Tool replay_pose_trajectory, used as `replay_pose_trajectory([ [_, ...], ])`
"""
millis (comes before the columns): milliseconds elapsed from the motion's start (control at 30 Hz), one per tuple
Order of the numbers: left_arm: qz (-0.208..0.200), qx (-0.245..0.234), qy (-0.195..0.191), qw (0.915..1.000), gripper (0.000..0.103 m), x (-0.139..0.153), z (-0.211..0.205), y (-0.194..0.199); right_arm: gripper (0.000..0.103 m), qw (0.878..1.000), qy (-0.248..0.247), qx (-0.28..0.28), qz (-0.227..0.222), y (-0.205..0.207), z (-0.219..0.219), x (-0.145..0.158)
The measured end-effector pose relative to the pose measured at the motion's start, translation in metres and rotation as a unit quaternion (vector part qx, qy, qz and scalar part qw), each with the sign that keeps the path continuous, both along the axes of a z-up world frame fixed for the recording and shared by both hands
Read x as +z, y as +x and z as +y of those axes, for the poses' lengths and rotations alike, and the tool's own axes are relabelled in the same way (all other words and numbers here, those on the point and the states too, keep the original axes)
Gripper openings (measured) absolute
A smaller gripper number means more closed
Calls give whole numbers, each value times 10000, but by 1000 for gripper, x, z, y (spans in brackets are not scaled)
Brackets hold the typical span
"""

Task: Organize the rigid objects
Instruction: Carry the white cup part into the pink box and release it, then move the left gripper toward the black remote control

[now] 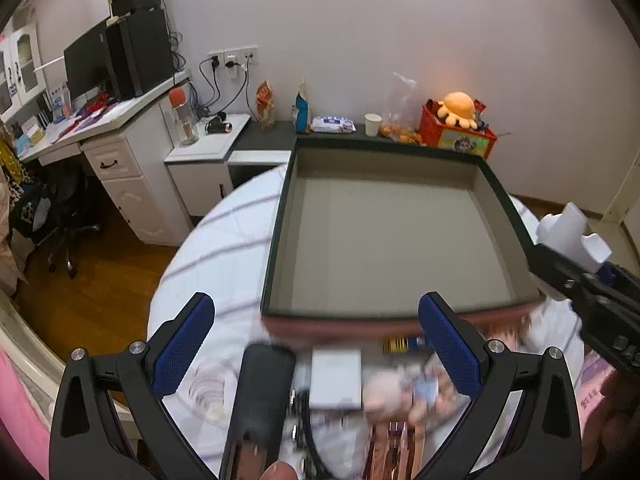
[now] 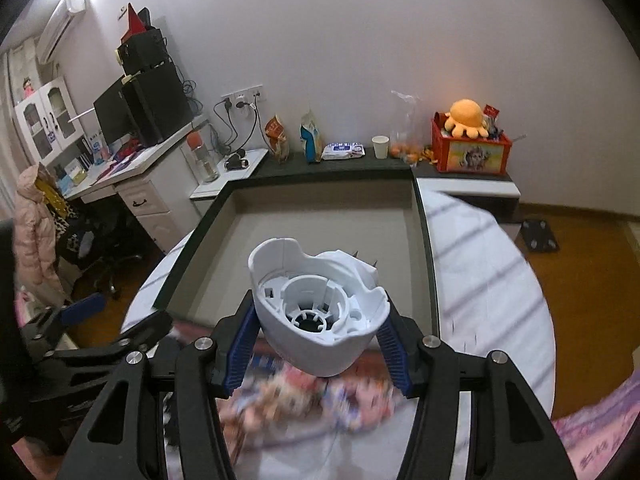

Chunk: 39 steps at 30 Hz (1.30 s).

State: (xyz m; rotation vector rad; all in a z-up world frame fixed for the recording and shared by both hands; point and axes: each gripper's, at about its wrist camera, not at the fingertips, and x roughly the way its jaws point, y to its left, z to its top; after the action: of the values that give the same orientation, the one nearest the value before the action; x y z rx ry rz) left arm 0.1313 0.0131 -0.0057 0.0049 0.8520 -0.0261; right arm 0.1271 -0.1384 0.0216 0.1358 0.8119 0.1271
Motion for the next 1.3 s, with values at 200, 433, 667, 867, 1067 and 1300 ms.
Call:
replay_pose_trajectory([
  [200, 140, 145, -32, 9998, 103, -11, 3, 42, 57, 9993, -158, 30, 331, 52, 1, -28],
  [433, 323, 189, -94, 9993, 103, -29, 0, 64, 57, 9960, -327, 73, 827, 82, -3, -65],
  [667, 428, 165, -91, 9989, 103, -37, -5, 70, 57, 9921, -815, 120, 949, 89, 4, -73],
  [867, 410, 125, -102, 9990, 103, -35, -5, 62, 81, 9932, -803, 53, 846, 85, 0, -70],
  [1067, 310, 53, -148, 9994, 103, -27, -4, 39, 81, 9978, -472, 0, 459, 61, -10, -43],
  [1300, 171, -24, -162, 9997, 103, -17, 4, -8, 83, 9994, 150, -310, 37, -5, -32, -8],
])
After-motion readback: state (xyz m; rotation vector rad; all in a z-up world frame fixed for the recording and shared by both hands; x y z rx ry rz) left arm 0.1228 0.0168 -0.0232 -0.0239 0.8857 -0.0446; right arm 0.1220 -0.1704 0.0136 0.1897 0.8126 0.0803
